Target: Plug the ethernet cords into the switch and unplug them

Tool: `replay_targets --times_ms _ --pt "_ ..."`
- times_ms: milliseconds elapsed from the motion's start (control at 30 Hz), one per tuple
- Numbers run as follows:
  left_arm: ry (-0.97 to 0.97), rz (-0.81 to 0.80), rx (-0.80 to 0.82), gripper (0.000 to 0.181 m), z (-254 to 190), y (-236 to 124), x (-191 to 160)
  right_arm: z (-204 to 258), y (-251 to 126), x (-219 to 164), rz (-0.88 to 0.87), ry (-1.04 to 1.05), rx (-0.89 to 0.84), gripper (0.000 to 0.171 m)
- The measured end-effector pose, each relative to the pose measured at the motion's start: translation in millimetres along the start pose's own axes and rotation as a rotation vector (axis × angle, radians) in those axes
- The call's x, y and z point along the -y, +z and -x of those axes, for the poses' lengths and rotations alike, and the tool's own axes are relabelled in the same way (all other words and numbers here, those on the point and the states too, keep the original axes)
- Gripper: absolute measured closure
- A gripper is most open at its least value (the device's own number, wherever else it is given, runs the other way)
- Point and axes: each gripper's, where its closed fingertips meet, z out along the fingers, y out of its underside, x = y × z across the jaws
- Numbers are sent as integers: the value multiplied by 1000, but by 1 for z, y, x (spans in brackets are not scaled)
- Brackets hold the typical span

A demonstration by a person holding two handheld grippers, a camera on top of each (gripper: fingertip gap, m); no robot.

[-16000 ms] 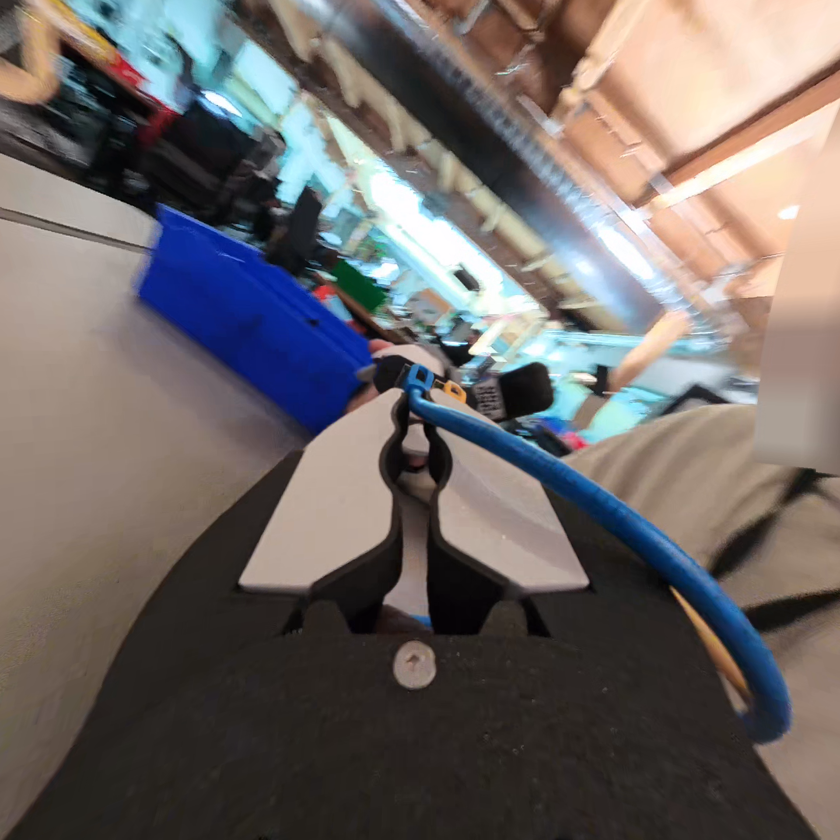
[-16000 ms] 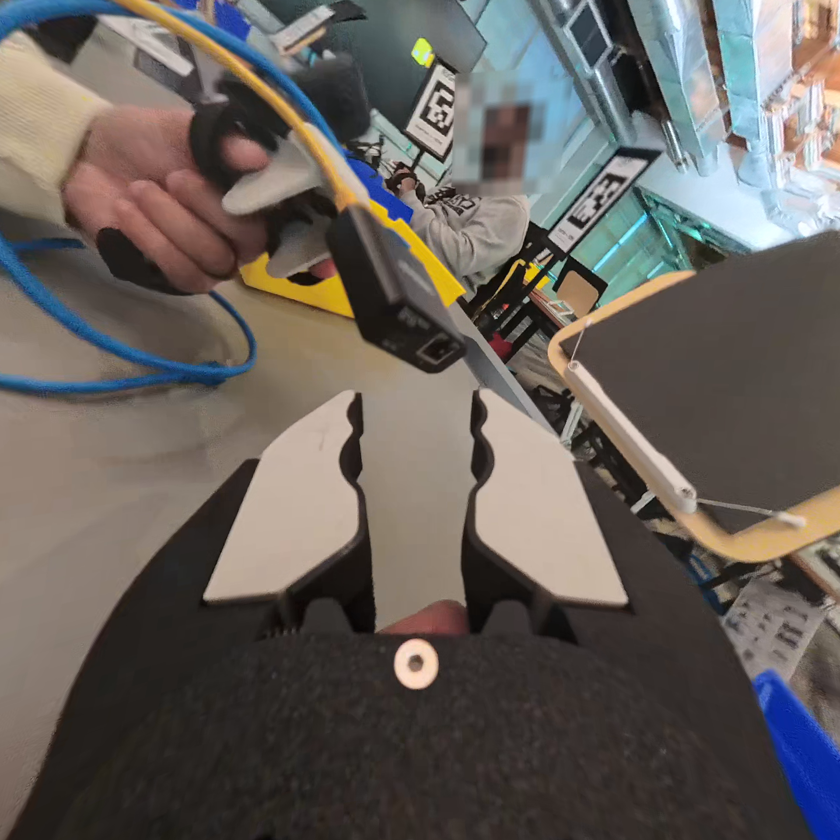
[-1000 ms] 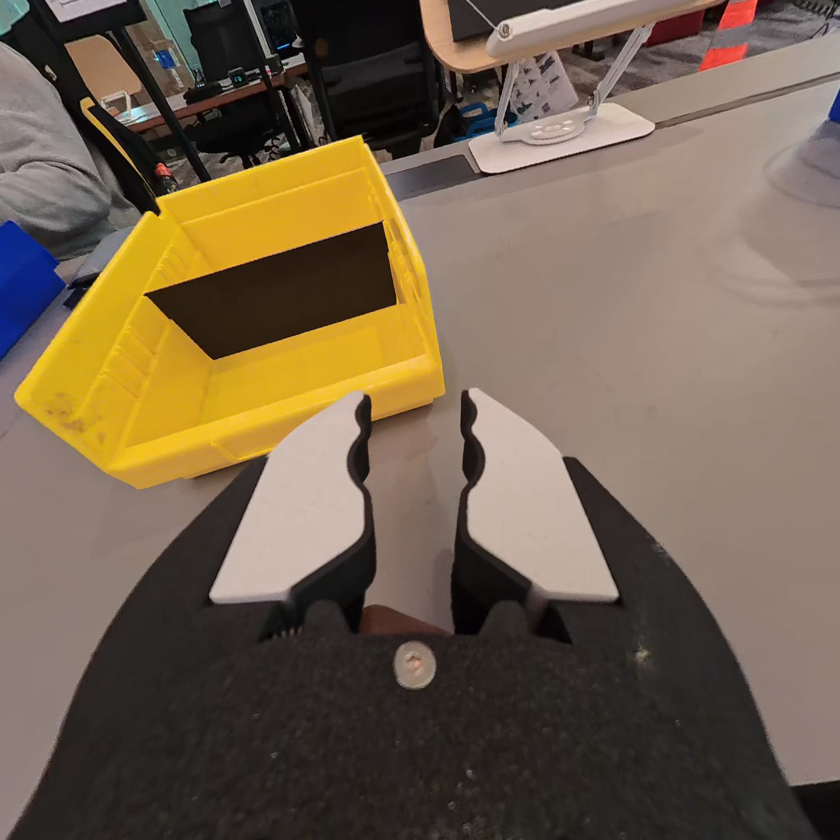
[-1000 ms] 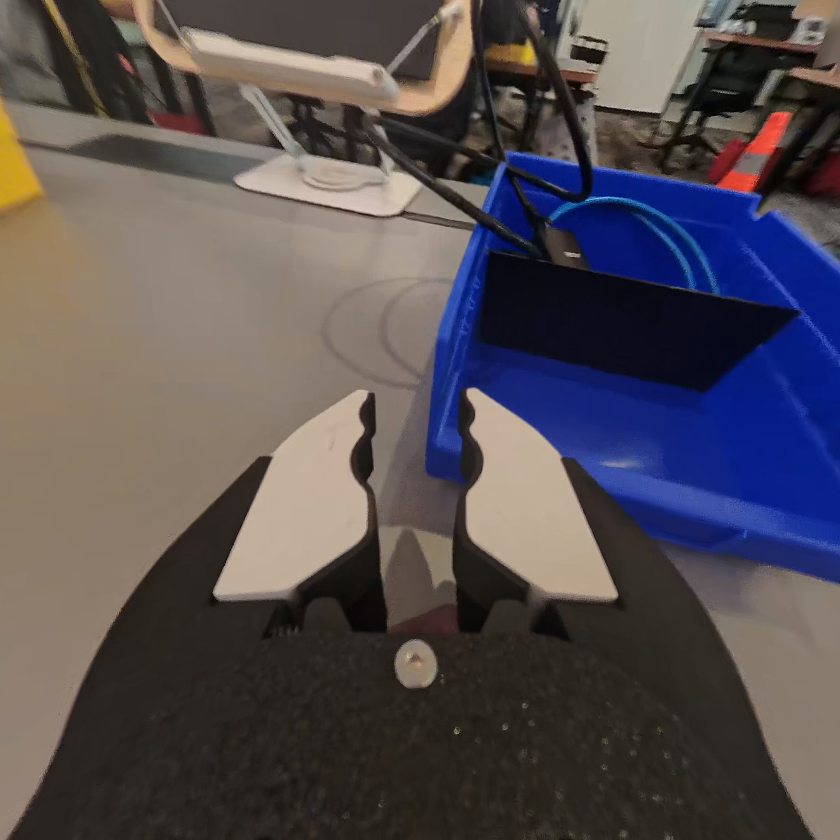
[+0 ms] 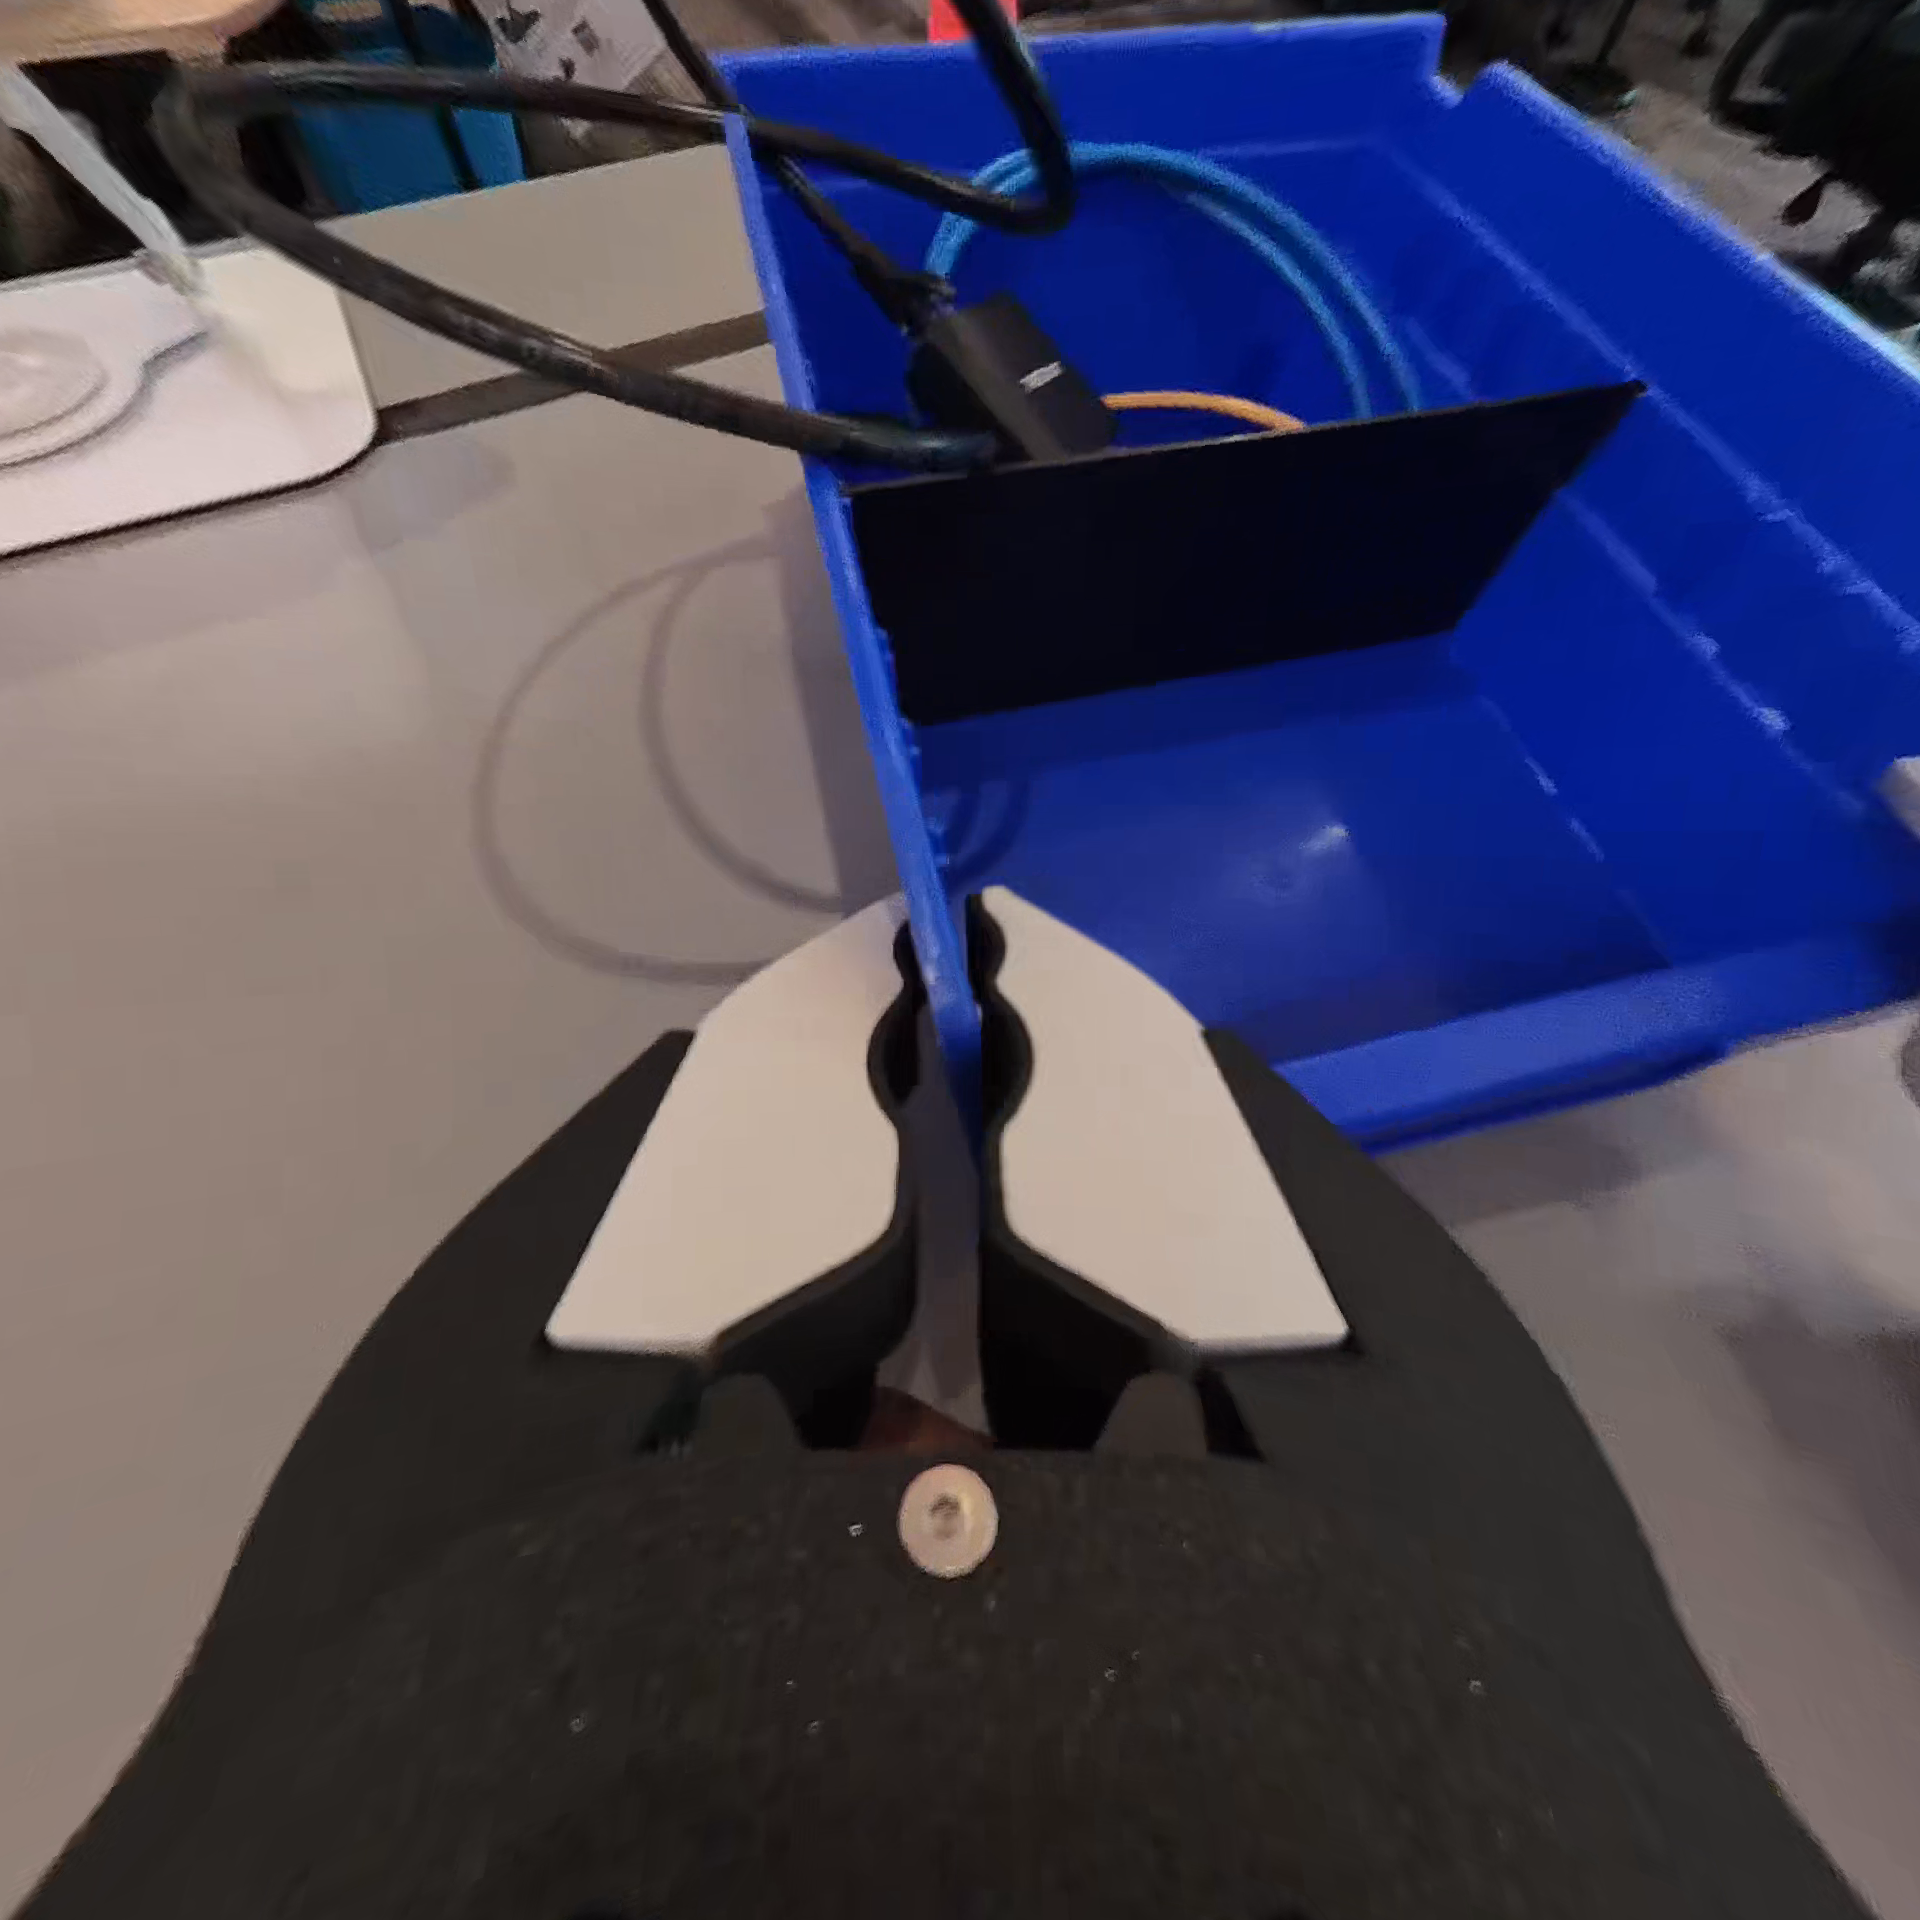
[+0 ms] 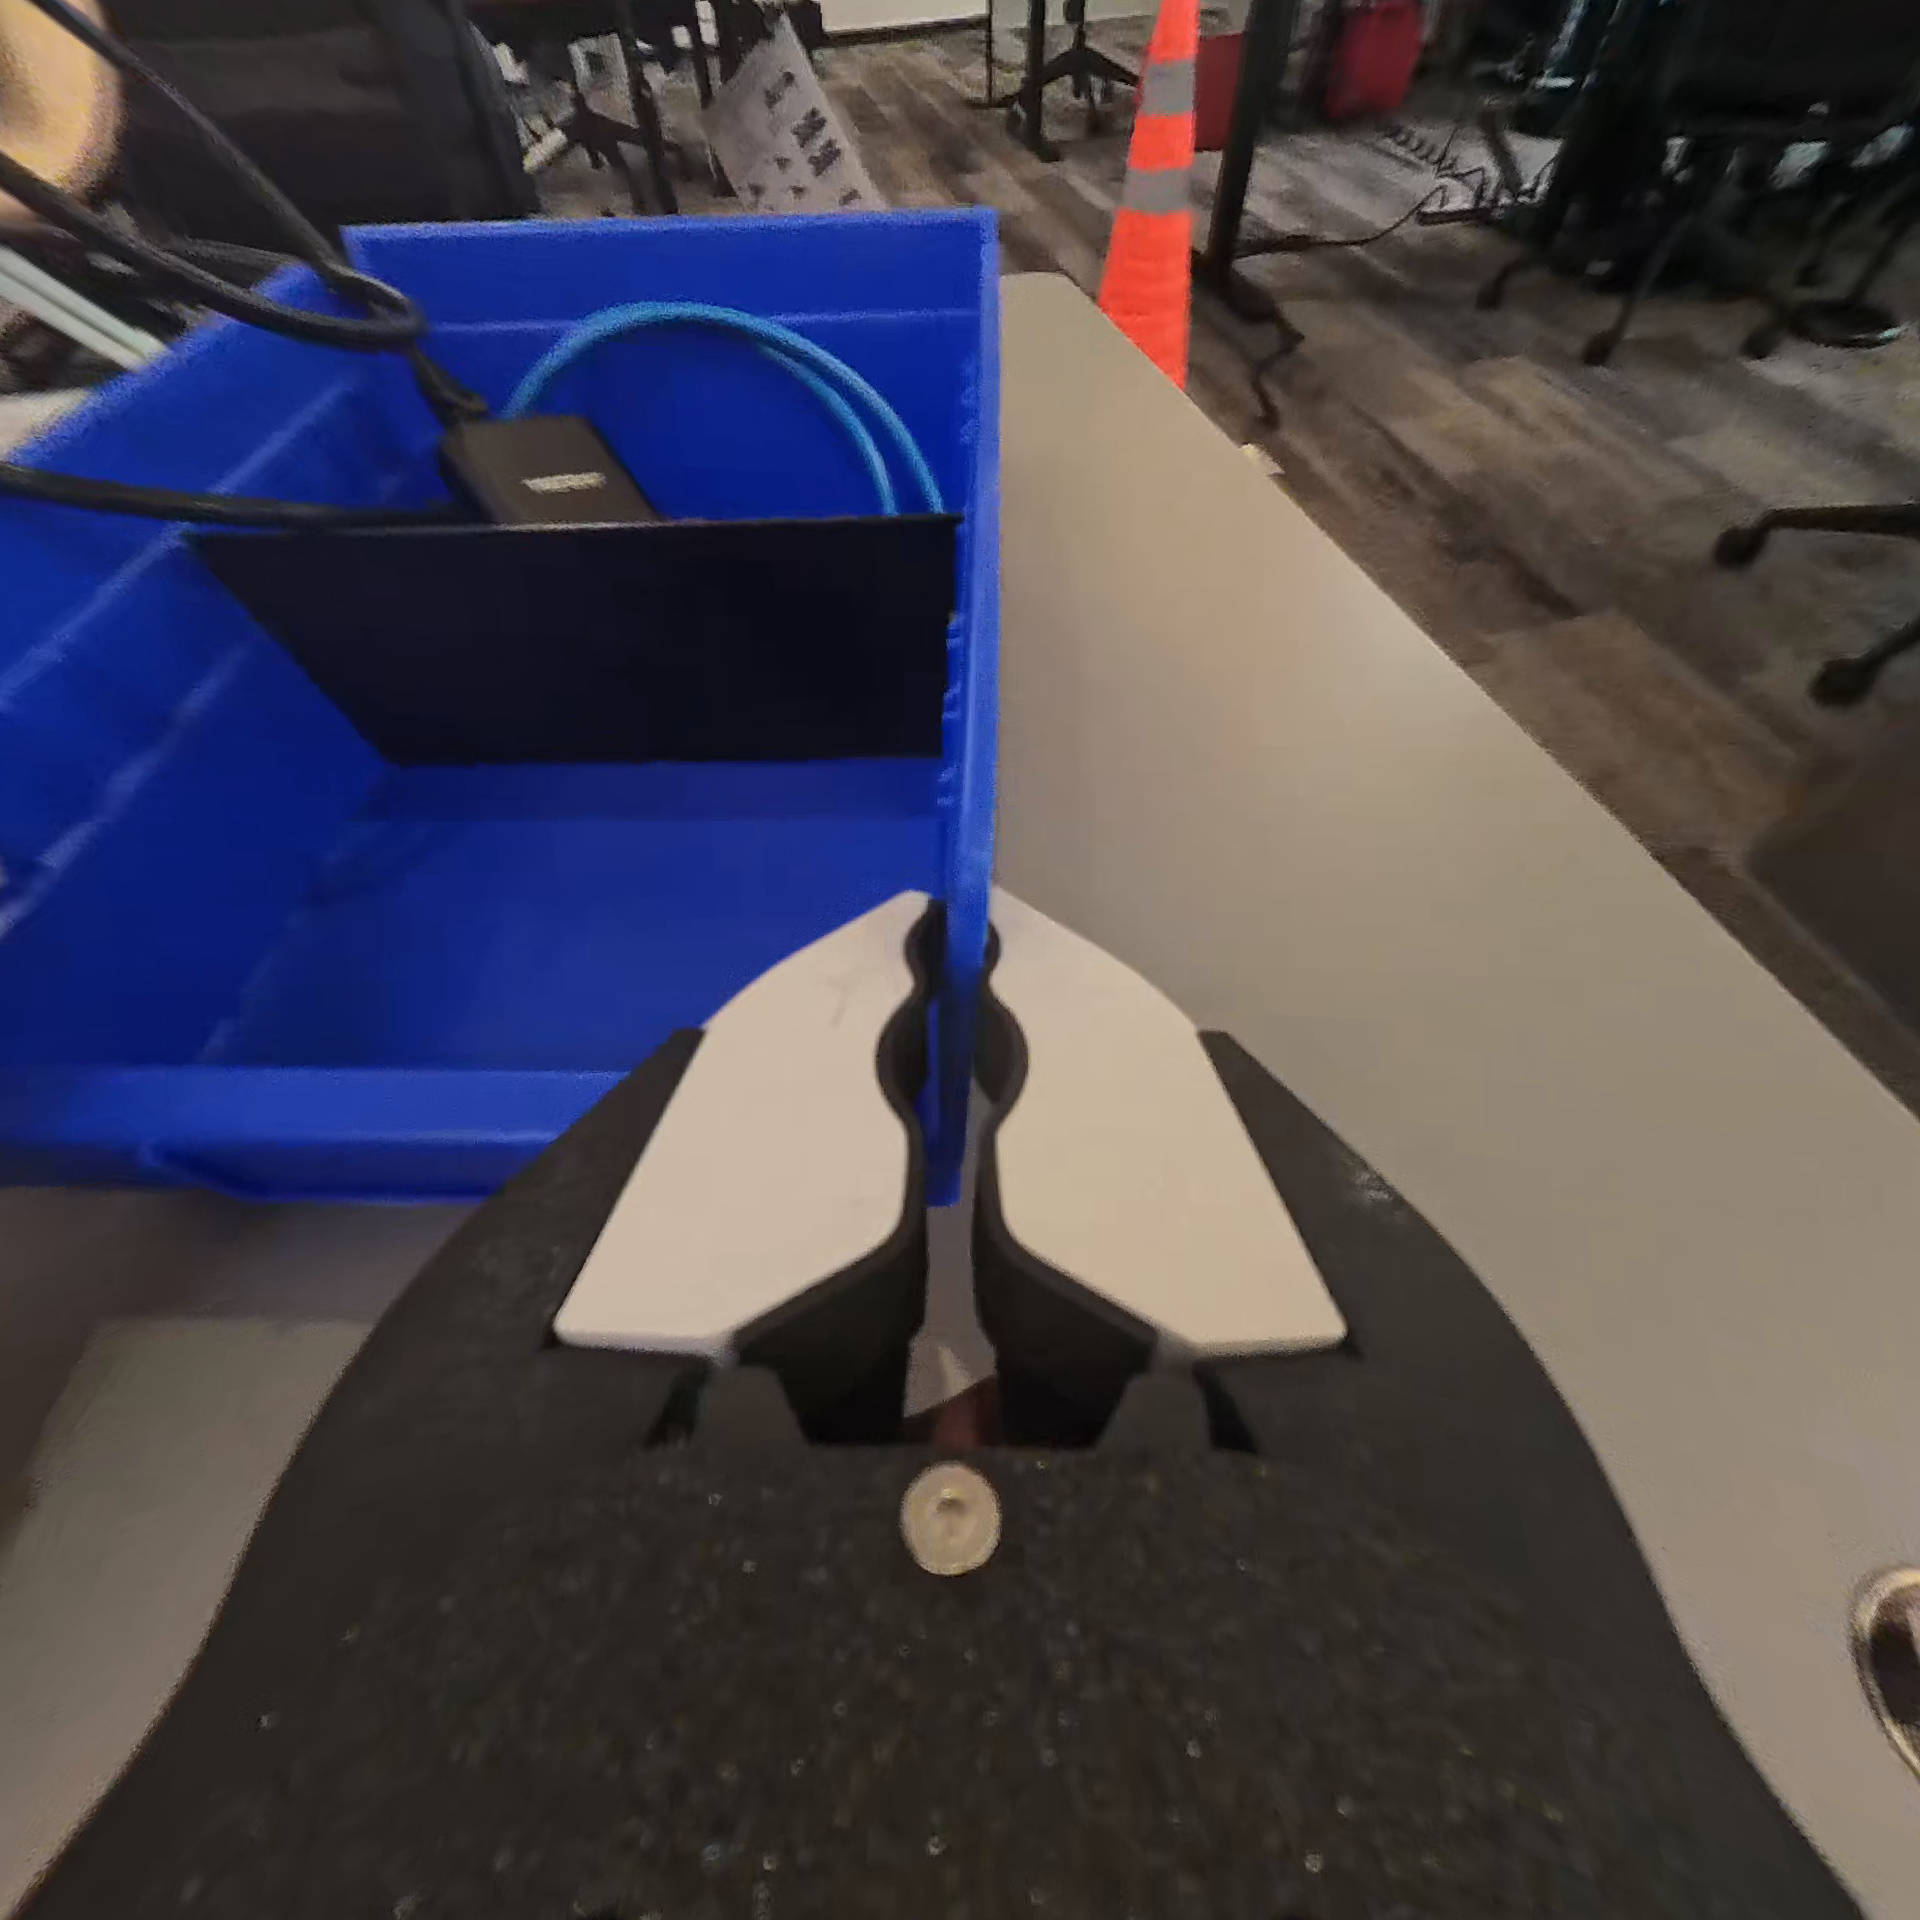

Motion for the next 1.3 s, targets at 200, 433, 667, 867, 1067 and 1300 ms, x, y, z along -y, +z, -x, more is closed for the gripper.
replay_targets --times_ms 200,433,667,867,1067,1300 --pt "-34 -28 23 177 34 -32 -4 43 -22 20 -64 -63 24 170" --pt "-64 -75 224 177 154 -115 -21 183 -33 30 -112 -108 203 169" --pt "-102 -8 312 177 252 -151 -73 293 -28 -16 -47 -144 312 169" --pt "-25 -12 203 136 238 -195 -82 290 -48 -25 69 -262 489 154" --pt "-196 -97 310 148 321 -332 -133 256 -156 -42 6 -497 846 148" --pt "-263 -69 518 145 472 -375 -157 272 -197 -87 41 -574 985 146"
